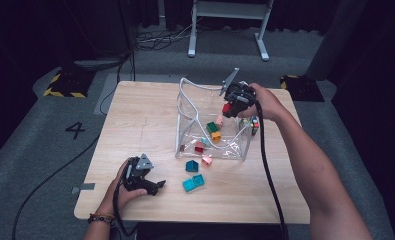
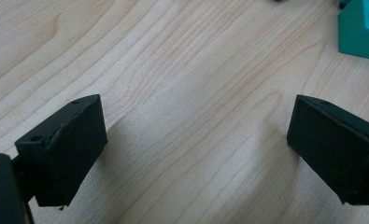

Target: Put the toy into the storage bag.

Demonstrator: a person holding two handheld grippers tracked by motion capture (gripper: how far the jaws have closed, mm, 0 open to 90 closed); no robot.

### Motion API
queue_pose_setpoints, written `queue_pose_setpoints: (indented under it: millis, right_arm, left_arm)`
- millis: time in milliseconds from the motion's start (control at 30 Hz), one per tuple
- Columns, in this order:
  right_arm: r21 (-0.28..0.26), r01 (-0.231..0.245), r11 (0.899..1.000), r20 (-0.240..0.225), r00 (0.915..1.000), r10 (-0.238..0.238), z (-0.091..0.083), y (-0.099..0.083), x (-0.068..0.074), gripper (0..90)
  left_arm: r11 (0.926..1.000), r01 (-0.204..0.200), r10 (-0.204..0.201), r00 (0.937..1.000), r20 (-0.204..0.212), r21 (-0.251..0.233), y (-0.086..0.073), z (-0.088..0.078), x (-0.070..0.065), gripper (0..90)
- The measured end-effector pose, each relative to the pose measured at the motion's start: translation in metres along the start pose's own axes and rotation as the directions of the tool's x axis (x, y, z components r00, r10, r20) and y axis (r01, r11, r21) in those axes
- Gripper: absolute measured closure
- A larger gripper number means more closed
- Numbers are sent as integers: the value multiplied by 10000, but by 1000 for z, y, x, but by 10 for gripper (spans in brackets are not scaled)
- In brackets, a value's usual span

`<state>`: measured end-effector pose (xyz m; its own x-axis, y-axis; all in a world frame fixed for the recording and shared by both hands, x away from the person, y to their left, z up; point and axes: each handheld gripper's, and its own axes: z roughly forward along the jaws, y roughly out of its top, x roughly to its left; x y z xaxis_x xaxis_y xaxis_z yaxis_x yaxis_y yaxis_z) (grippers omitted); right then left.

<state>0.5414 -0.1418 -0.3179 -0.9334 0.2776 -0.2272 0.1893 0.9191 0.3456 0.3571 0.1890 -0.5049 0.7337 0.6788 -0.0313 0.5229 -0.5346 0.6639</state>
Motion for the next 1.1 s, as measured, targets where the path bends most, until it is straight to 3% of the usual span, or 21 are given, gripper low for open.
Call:
queue_pose_setpoints:
  millis: [233,633,833,900,967,1033,1100]
  right_arm:
    - [-35,-296,9996,152,9994,297,-13,-21,-7,591]
    - [-135,-656,9978,288,9974,660,-22,-34,-14,580]
    - [-925,-855,9920,284,9957,885,-31,-40,-13,537]
    - [-1417,-966,9852,389,9939,1031,-37,-44,-12,518]
    - [-2112,-1145,9707,398,9913,1256,-44,-48,-9,493]
    - [-2807,-1271,9513,251,9899,1397,-54,-53,-4,493]
    - [-3579,-1323,9243,276,9880,1521,-61,-58,3,491]
  left_arm:
    - [10000,24,-24,10000,27,22,0,0,0,50]
    - [10000,12,-12,10000,18,5,0,0,0,50]
    - [10000,6,-6,10000,6,-1,0,0,0,50]
    - [10000,23,-23,10000,27,7,0,0,0,50]
    - [10000,8,-8,10000,2,-4,0,0,0,50]
    - [10000,23,-23,10000,29,21,0,0,0,50]
    - [10000,-7,7,10000,-2,-1,0,0,0,50]
